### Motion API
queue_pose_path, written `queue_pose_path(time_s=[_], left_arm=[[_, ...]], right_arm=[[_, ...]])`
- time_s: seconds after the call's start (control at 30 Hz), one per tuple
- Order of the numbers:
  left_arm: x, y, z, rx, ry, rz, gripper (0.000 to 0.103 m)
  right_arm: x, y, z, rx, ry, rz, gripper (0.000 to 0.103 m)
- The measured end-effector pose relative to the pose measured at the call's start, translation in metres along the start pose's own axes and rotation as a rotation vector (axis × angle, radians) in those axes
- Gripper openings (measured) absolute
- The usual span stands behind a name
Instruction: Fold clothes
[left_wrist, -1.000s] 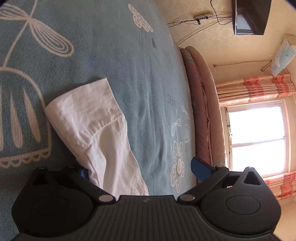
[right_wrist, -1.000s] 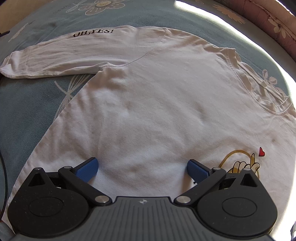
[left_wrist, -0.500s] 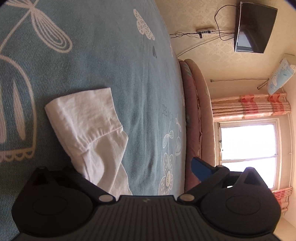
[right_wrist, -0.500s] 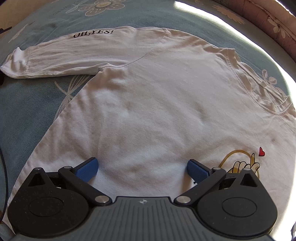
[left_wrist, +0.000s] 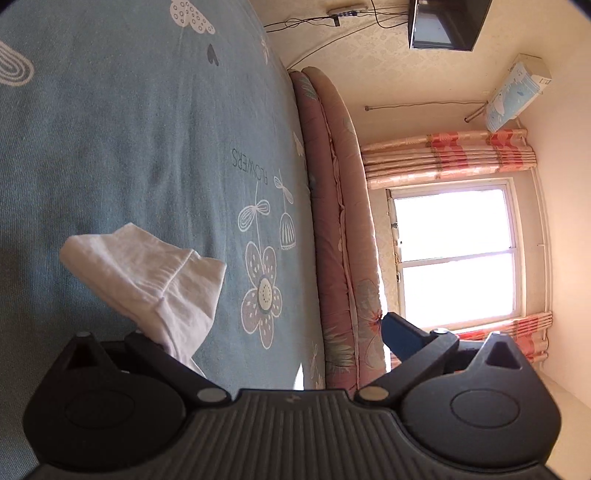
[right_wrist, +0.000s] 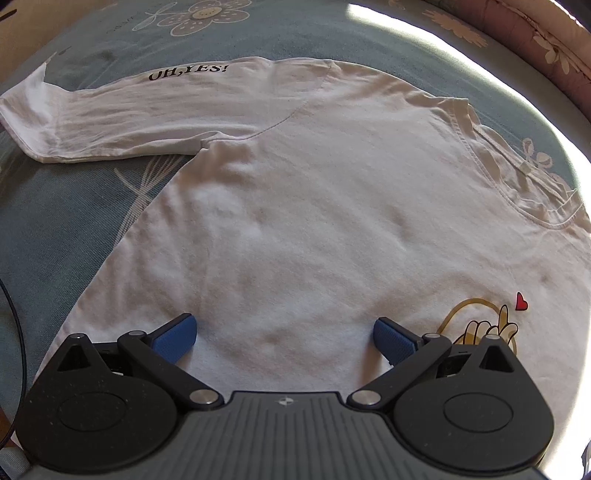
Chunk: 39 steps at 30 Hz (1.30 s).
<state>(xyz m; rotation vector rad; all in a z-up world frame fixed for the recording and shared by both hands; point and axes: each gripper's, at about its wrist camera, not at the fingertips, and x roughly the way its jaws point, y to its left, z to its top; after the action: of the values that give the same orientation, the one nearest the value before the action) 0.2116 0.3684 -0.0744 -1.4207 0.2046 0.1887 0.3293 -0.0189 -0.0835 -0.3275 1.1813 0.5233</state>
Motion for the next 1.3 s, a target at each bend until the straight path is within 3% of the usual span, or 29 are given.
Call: queue_pose_path(time_s=[0.47, 0.73, 1.3], left_arm=[[0.027, -0.066, -0.065, 0.054, 0.172, -0.088, 0.102], [0.059, -0.103, -0.116, 0.115, 0.269, -0.136, 0.102], [0.130, -0.149, -0.253, 0.258, 0.567, -0.185, 0.102]], right_arm=[[-0.031, -0.017, -0.008, 0.012, -0.042, 0.041, 0.103], [-0.048, -0.051, -0.039, 0.080, -0.052, 0.028, 0.103], [-0.069, -0.122, -0.109, 0.235, -0.031, -0.007, 0.103]])
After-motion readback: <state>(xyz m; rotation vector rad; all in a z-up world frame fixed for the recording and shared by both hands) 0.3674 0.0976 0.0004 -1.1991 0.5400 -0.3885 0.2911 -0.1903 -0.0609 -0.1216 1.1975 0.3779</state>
